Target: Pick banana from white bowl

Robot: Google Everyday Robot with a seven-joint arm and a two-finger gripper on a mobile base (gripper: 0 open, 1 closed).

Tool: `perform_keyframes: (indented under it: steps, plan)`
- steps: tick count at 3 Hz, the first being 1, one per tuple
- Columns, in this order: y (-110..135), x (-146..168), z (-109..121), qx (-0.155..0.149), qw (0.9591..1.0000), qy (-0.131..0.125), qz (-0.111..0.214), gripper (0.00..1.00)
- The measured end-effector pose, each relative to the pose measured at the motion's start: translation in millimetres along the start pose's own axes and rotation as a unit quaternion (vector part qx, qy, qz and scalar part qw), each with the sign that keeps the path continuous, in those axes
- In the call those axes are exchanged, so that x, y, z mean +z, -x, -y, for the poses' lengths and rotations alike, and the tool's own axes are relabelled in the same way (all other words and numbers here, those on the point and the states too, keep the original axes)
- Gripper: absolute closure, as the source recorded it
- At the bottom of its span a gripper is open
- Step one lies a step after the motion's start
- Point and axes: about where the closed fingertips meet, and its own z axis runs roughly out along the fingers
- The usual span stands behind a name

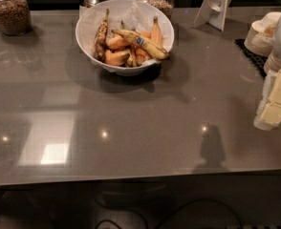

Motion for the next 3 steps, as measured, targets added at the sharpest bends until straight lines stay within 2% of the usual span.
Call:
perform_keyframes:
  steps: [1,2,3]
  plan:
    - [0.0,0.0,0.0,0.0,1.0,0.0,0.0,0.0]
    - [9.2,4.3,6.4,0.005,0.9997,-0.01,0.021,0.0]
    - [40.4,21.9,25.1,0.017,0.9972,-0.029,0.066,0.0]
